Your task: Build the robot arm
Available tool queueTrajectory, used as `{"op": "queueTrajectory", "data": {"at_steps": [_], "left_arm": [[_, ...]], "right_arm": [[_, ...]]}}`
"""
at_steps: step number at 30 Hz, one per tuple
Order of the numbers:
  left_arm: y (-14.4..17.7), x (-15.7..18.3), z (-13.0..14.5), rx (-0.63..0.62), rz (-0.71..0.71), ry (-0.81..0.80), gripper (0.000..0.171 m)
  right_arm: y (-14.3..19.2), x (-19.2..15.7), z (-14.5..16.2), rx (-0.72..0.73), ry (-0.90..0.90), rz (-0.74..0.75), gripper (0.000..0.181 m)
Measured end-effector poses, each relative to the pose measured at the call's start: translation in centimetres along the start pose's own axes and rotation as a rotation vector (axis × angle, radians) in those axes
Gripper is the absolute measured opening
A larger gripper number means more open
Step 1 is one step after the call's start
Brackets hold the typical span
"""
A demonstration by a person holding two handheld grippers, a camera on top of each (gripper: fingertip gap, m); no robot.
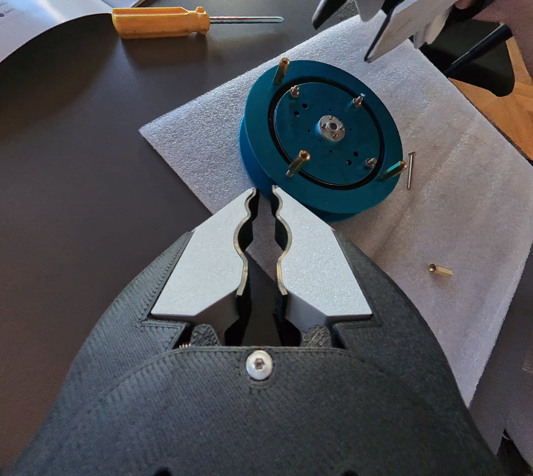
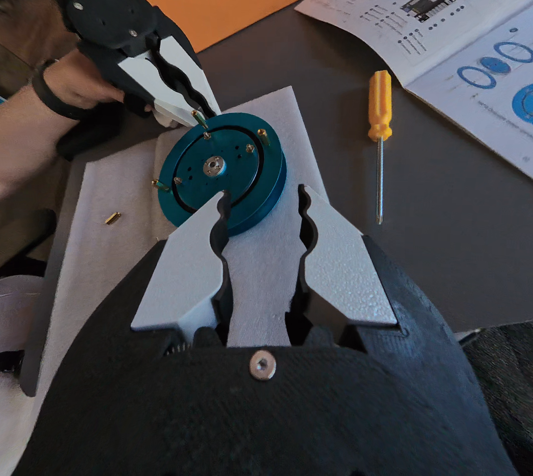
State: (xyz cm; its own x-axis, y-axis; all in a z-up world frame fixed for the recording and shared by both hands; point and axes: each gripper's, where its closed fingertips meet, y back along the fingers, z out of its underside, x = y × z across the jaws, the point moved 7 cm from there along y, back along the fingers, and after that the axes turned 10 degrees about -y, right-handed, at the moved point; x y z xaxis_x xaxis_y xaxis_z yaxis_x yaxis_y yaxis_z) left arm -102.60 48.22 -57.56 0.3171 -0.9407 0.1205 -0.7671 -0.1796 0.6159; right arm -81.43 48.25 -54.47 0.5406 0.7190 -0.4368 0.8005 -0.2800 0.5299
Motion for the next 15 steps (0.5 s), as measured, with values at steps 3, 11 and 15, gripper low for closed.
{"op": "queueTrajectory", "data": {"at_steps": [3,11,15], "left_arm": [[0.0,0.0,0.0,0.003,0.013,0.019,0.007],[-0.1,0.3,-0.3,0.003,-0.086,-0.127,0.000],[-0.3,0.3,-0.5,0.012,-0.066,-0.096,0.000]], "right_arm": [[0.3,-0.1,0.5,0.052,-0.008,-0.030,0.048],[-0.7,0.8,1.6,0.022,-0.130,-0.053,0.047],[-1.4,0.4,2.3,-0.043,-0.165,-0.099,0.047]]}}
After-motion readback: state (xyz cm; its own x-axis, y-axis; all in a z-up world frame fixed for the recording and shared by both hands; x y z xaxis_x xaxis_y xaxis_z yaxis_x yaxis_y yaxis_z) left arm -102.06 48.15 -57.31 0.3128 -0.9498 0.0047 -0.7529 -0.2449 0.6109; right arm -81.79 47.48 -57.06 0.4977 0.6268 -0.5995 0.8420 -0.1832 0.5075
